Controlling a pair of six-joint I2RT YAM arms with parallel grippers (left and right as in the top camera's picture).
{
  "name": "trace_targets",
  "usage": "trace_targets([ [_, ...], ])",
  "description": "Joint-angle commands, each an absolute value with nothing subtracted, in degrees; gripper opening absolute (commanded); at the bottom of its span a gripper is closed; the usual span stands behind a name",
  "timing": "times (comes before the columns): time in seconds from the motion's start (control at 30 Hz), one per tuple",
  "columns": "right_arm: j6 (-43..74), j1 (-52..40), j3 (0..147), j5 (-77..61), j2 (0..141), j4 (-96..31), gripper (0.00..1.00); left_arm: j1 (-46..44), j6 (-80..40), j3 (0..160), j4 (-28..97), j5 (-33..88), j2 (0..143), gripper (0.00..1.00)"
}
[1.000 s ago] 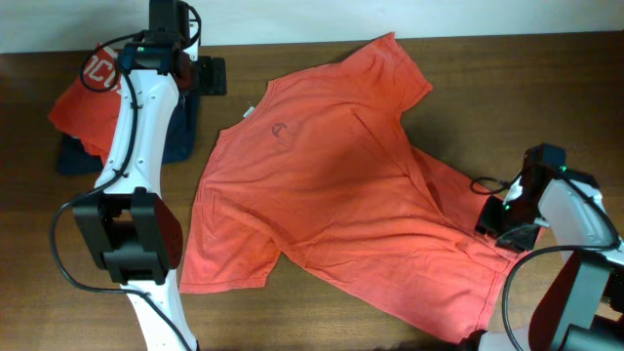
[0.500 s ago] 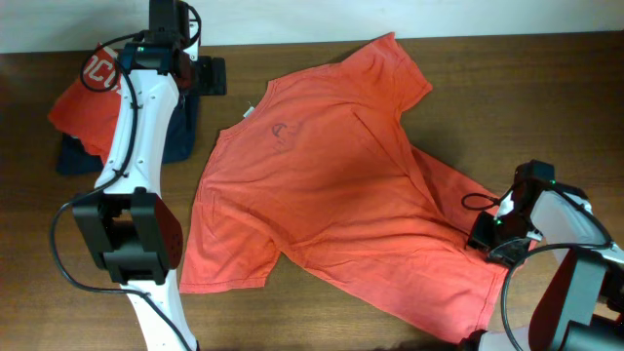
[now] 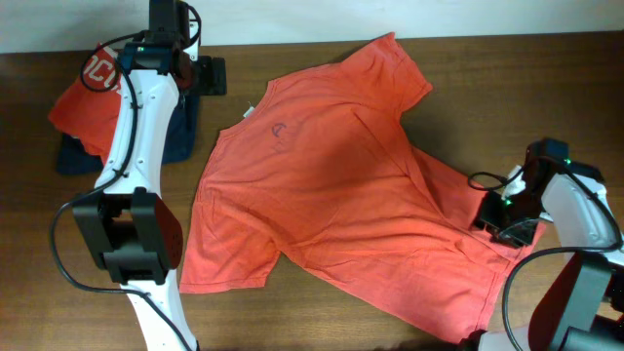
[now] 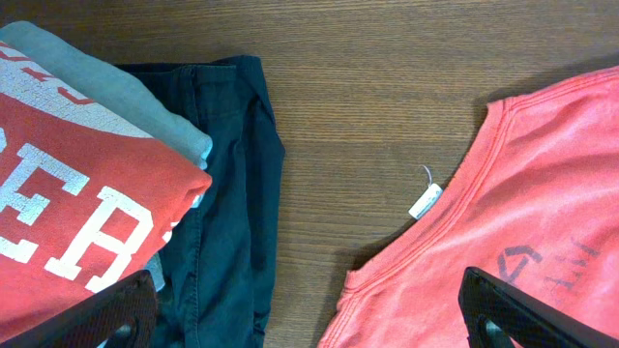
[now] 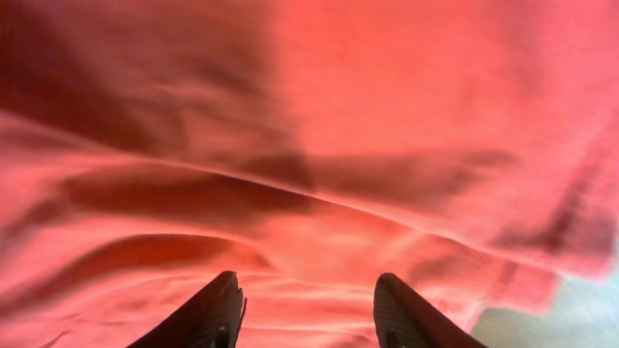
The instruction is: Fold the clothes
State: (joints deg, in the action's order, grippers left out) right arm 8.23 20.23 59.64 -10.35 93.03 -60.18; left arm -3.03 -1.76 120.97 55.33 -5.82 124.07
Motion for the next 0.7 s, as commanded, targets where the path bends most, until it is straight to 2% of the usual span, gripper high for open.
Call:
trace_targets([
  [0.0, 1.7, 16.1, 60.6, -16.5, 92.9, -58.3, 0.49, -3.0, -1.9, 121.7, 55.4, -5.4, 122.9, 0.99],
  [0.2, -1.3, 7.5, 60.6, -10.5, 93.0, -49.4, 0.50, -3.0, -1.9, 121.7, 55.4, -5.4, 122.9, 0.99],
  [0.4, -1.3, 3.2, 60.5, -1.1, 93.0, -42.8, 0.51, -3.0, -1.9, 121.7, 55.4, -5.4, 122.9, 0.99],
  [0.57, -1.4, 2.9, 60.1, -1.6, 93.3, -39.4, 0.51, -3.0, -1.9, 121.7, 55.4, -5.4, 122.9, 0.99],
  [0.67, -5.6, 2.9, 60.1, -7.9, 93.4, -39.6, 0.51, -3.0, -1.9, 121.7, 55.4, -5.4, 122.9, 1.00],
])
